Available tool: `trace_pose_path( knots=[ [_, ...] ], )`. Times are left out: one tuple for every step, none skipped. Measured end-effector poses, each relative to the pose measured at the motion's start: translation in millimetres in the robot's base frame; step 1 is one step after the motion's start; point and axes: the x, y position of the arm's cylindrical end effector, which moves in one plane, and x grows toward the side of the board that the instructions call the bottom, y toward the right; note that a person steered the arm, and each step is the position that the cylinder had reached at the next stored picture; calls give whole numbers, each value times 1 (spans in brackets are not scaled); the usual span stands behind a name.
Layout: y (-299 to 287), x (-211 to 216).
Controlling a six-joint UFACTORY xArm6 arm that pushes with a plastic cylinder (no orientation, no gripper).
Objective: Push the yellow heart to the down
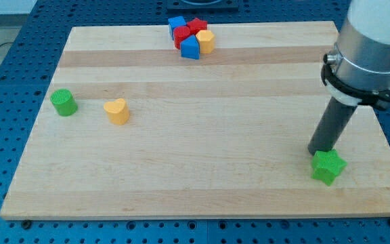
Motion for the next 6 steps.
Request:
trace_pose_path(
  knots=[
    [-36,-30],
    [-102,-100],
    [-180,-123],
    [-267,-130],
    [-331,-123],
    [-347,-98]
  ],
)
